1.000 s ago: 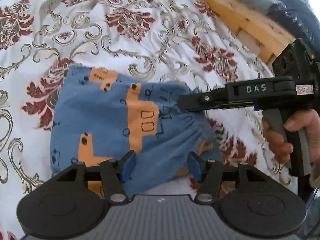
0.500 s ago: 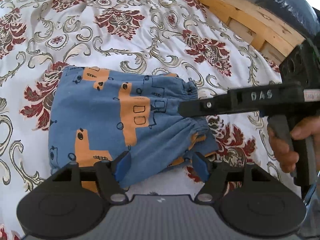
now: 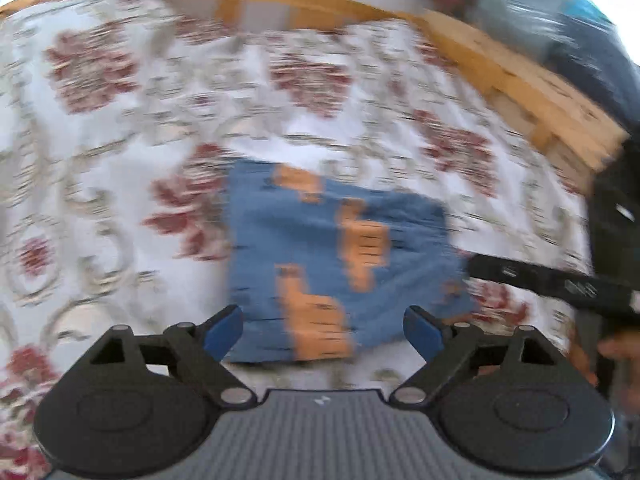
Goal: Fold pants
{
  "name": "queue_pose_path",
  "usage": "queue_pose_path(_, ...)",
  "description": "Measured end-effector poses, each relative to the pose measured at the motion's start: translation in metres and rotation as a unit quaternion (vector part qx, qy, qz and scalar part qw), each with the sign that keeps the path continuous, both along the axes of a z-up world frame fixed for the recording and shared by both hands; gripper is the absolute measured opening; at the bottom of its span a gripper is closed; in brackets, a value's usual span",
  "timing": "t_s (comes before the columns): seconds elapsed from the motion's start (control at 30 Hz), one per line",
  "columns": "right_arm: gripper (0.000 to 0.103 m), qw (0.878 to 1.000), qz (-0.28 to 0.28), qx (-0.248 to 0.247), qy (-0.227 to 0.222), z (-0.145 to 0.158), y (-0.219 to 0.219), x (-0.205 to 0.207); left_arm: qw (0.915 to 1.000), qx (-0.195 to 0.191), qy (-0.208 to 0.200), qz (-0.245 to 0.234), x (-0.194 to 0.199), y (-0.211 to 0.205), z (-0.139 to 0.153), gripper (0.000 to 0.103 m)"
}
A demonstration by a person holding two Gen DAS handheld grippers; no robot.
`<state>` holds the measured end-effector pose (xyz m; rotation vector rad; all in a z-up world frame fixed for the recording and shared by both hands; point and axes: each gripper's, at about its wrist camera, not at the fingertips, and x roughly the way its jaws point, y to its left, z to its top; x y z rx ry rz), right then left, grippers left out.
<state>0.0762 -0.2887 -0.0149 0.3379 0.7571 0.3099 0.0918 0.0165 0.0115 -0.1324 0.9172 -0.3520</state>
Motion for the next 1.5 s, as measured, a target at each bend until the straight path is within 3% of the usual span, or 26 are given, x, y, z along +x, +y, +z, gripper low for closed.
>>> queue_pose_path(0.07, 0.064, 0.999, -0.012, -0.012, 0.045, -0.014, 0.003, 0.003, 0.9995, -0.004, 0.014, 0.027, 0.011, 0.012, -0.007, 0.091)
queue_pose_path(0.2, 0.064, 0.999, 0.003, -0.032, 0.028, -0.008, 0.000, 0.002, 0.9986, 0.013, 0.041, 0.032, 0.039, 0.021, -0.019, 0.091)
queue_pose_path(0.3, 0.078, 1.000, 0.002, 0.005, 0.022, 0.002, -0.010, 0.011, 0.9983, 0.021, 0.049, 0.024, 0.050, 0.026, -0.020, 0.092)
queue_pose_path(0.37, 0.078, 1.000, -0.005, 0.017, 0.017, 0.005, -0.011, 0.018, 0.9986, 0.022, 0.044, 0.018, 0.052, 0.026, -0.019, 0.095)
queue_pose_path(0.5, 0.077, 0.998, -0.019, -0.041, 0.041, -0.006, 0.005, 0.027, 0.9986, 0.035, 0.037, 0.013, 0.050, 0.019, -0.022, 0.096)
queue_pose_path(0.6, 0.077, 0.997, -0.017, -0.066, 0.034, -0.018, 0.011, 0.014, 0.9979, 0.050, 0.041, 0.003, 0.046, 0.015, -0.030, 0.096)
queue_pose_path(0.73, 0.078, 1.000, 0.001, -0.017, 0.020, -0.011, 0.000, 0.007, 0.9978, 0.051, 0.040, -0.010, 0.039, 0.017, -0.035, 0.096)
queue_pose_path(0.83, 0.082, 1.000, 0.012, -0.013, -0.002, 0.003, -0.004, 0.027, 0.9984, 0.046, 0.025, -0.021, 0.043, 0.019, -0.028, 0.096)
queue_pose_path(0.97, 0.082, 0.998, 0.034, 0.025, 0.036, -0.005, -0.011, 0.080, 0.9979, 0.049, 0.007, -0.041, 0.069, 0.011, -0.020, 0.100)
queue_pose_path(1.03, 0.075, 0.996, 0.047, 0.042, 0.060, -0.014, -0.013, 0.099, 0.9972, 0.057, 0.017, -0.045, 0.087, 0.006, -0.026, 0.100)
queue_pose_path(1.1, 0.070, 0.995, 0.060, 0.045, 0.069, -0.018, -0.010, 0.107, 0.9970, 0.053, 0.032, -0.045, 0.102, 0.005, -0.034, 0.095)
queue_pose_path(1.17, 0.050, 0.994, 0.068, 0.044, 0.070, -0.020, -0.009, 0.109, 0.9970, 0.018, 0.053, -0.054, 0.113, 0.009, -0.041, 0.074)
queue_pose_path(1.2, 0.038, 0.994, 0.066, 0.051, 0.075, -0.022, -0.010, 0.109, 0.9963, -0.003, 0.062, -0.059, 0.116, 0.011, -0.044, 0.069)
queue_pose_path(1.23, 0.032, 0.993, 0.062, 0.062, 0.079, -0.024, -0.012, 0.109, 0.9956, -0.014, 0.068, -0.063, 0.119, 0.013, -0.047, 0.057)
queue_pose_path(1.27, 0.030, 0.993, 0.060, 0.071, 0.078, -0.024, -0.014, 0.108, 0.9948, -0.023, 0.072, -0.068, 0.121, 0.014, -0.049, 0.045)
queue_pose_path(1.37, 0.025, 0.994, 0.061, 0.069, 0.064, -0.018, -0.011, 0.103, 0.9946, -0.037, 0.075, -0.062, 0.122, 0.014, -0.047, 0.027)
queue_pose_path(1.5, 0.023, 0.995, 0.068, 0.061, 0.031, 0.004, -0.005, 0.103, 0.9955, -0.050, 0.069, -0.042, 0.122, 0.017, -0.033, 0.018)
